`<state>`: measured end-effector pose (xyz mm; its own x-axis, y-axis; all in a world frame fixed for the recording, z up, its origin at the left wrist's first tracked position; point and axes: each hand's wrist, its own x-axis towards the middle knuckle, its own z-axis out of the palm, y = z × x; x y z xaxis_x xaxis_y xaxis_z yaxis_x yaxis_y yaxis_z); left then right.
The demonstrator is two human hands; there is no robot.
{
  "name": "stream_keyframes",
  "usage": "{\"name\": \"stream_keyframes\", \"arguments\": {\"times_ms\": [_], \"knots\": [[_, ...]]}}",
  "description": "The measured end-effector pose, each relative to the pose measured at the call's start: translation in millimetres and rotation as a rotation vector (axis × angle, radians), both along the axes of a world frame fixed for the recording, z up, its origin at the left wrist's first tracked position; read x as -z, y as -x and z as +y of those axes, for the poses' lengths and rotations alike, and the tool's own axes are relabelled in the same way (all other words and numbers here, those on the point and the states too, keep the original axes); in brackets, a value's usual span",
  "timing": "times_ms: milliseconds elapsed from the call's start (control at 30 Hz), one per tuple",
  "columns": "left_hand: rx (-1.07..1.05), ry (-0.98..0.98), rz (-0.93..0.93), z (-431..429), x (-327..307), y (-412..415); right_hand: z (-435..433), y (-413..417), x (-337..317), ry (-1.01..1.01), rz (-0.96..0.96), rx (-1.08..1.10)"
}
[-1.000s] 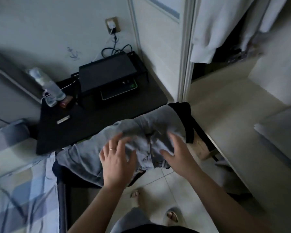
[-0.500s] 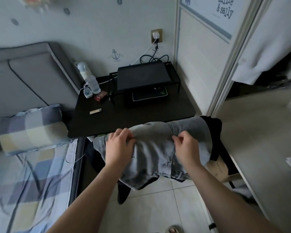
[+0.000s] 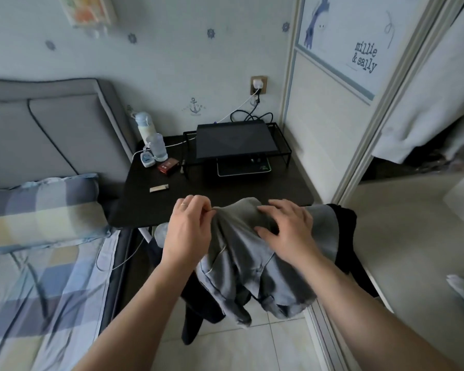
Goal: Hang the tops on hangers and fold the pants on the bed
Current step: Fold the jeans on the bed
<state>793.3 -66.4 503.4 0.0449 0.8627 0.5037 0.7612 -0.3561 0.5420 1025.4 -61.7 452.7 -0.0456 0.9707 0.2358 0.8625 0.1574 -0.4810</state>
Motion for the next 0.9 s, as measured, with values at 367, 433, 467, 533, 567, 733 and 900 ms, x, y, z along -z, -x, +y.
{"name": "stream_keyframes", "arguments": {"times_ms": [367,433,467,533,567,733,900], "knots": [[-0.236,-0.432,-0.158,-37.5,-106.2,131.7,0.6,156.8,-116.1,-0.098,0.17,-0.435],[-0.304,-0.472,-0.187,-53.9,-122.2,171.3,-4.3,205.1,-134.8,-0.116,0.231,-0.489],[-0.336,-0.497,-0.199,-63.2,-130.7,193.3,-7.2,230.3,-143.4,-0.126,0.271,-0.523],[-0.368,-0.548,-0.216,-84.0,-148.2,242.0,-14.9,283.3,-160.2,-0.155,0.352,-0.603],[-0.381,-0.554,-0.228,-95.9,-156.5,267.3,-19.8,310.6,-168.4,-0.164,0.389,-0.646],[-0.521,-0.505,-0.154,-165.0,-184.3,396.8,-54.2,450.9,-206.3,-0.219,0.477,-0.843],[-0.632,-0.447,-0.051,-253.2,-195.3,515.7,-97.3,578.8,-236.8,-0.226,0.592,-1.047]]}}
